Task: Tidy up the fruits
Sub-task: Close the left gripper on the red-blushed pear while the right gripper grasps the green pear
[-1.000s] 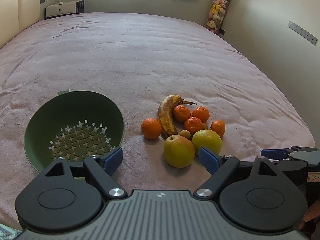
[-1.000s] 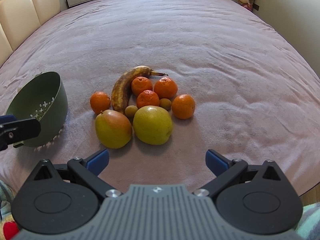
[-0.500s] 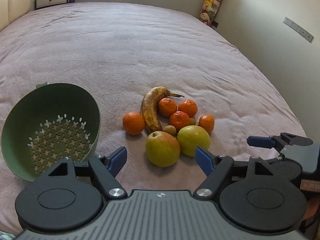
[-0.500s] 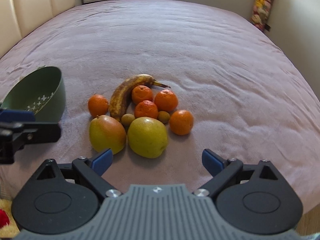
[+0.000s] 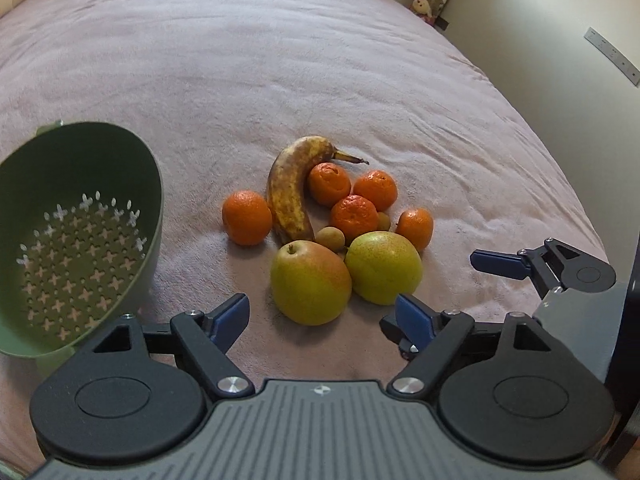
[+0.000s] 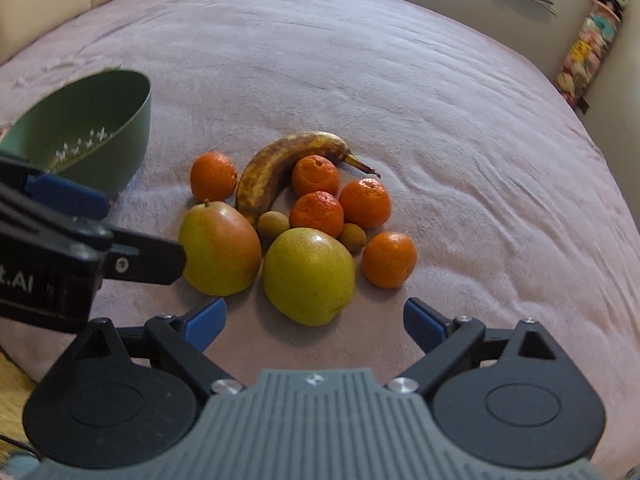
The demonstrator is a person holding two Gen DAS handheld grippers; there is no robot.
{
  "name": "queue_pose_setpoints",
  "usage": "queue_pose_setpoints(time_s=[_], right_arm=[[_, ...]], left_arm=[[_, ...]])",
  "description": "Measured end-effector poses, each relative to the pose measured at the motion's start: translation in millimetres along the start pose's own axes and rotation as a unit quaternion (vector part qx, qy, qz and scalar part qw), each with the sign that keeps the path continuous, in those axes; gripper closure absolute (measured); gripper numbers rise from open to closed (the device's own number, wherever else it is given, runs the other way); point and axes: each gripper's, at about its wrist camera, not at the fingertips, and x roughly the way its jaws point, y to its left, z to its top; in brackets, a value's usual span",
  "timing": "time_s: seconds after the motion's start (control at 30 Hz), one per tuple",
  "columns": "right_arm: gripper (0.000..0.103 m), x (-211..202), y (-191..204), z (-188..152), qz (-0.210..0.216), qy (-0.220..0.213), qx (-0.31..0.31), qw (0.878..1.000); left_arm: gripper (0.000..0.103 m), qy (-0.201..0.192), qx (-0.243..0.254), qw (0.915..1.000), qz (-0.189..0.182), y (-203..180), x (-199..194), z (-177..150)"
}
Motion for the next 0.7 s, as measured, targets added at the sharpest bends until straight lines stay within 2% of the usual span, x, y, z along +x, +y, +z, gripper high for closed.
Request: queue_pose_setpoints(time_s=[0.27, 0.6, 0.7], right_arm=[[0.023, 26.0, 11.6, 0.9, 0.008, 0.017, -0.045, 0.999], [0.022, 41.9, 22.6, 2.6, 0.011, 0.009, -0.085, 0.996], [0.020, 43.9, 19.9, 2.3, 0.019, 0.004, -0.079, 0.997]], left_arm=[[0.006, 0.039, -0.049, 0.9979, -0.019, 13.9, 27.0, 2.9], [0.006, 0.061, -0.090, 0.9936, -0.031, 27.5, 51.7, 2.8], [0.006, 0.067, -0.100, 0.9919, -0.041, 29.4, 59.5, 2.7]])
